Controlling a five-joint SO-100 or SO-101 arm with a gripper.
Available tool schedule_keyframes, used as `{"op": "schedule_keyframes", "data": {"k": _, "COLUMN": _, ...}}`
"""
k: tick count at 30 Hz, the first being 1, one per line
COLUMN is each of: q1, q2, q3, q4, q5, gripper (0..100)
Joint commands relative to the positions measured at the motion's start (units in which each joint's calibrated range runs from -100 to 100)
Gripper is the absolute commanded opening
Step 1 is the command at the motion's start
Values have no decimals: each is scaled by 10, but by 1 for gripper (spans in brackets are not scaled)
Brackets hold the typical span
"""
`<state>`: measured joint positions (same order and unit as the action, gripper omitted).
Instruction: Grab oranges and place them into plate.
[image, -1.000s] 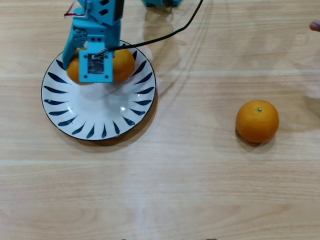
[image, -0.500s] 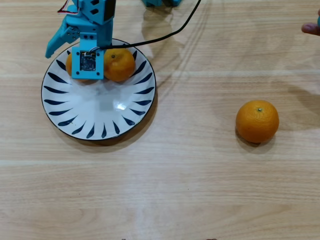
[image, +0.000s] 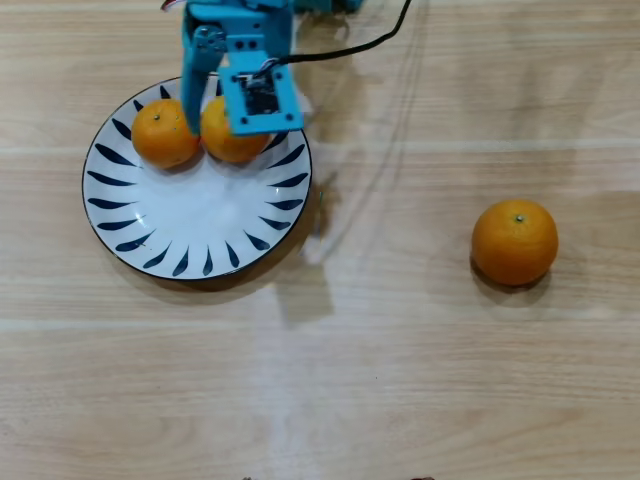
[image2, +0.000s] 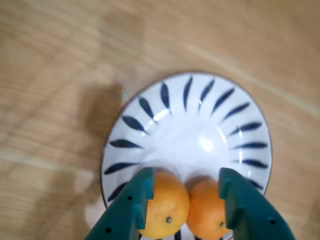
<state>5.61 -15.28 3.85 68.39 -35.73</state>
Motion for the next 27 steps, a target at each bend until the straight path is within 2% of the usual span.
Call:
{"op": "schedule_keyframes", "data": {"k": 1, "q1": -109, "q2": -32, "q3": -82, "q4": 6, "q5": 8, "gripper": 10}}
{"op": "schedule_keyframes", "data": {"k": 7, "q1": -268, "q2": -32, "q3": -104, "q4": -4, "q5": 11, "gripper": 5}}
{"op": "schedule_keyframes", "data": {"k": 10, "q1": -364, "q2": 6, "q3": -91, "q4": -92, "q5": 9, "gripper": 5}}
{"op": "schedule_keyframes", "data": {"k": 13, "q1": -403, "q2": 41, "q3": -93, "q4": -147, "q5": 8, "gripper": 6}}
{"op": "schedule_keyframes", "data": {"k": 16, "q1": -430, "q2": 84, "q3": -93, "q4": -207, "q5": -6, "gripper": 12}}
{"op": "schedule_keyframes", "data": {"k": 17, "q1": -443, "q2": 111, "q3": -93, "q4": -231, "q5": -34, "gripper": 19}}
{"op": "schedule_keyframes", "data": {"k": 21, "q1": -463, "q2": 149, "q3": -93, "q4": -243, "q5": -97, "gripper": 31}}
{"op": "schedule_keyframes", "data": {"k": 24, "q1": -474, "q2": 171, "q3": -93, "q4": -266, "q5": -128, "gripper": 37}}
{"op": "schedule_keyframes", "data": {"k": 27, "q1": -476, "q2": 192, "q3": -86, "q4": -325, "q5": -136, "gripper": 42}}
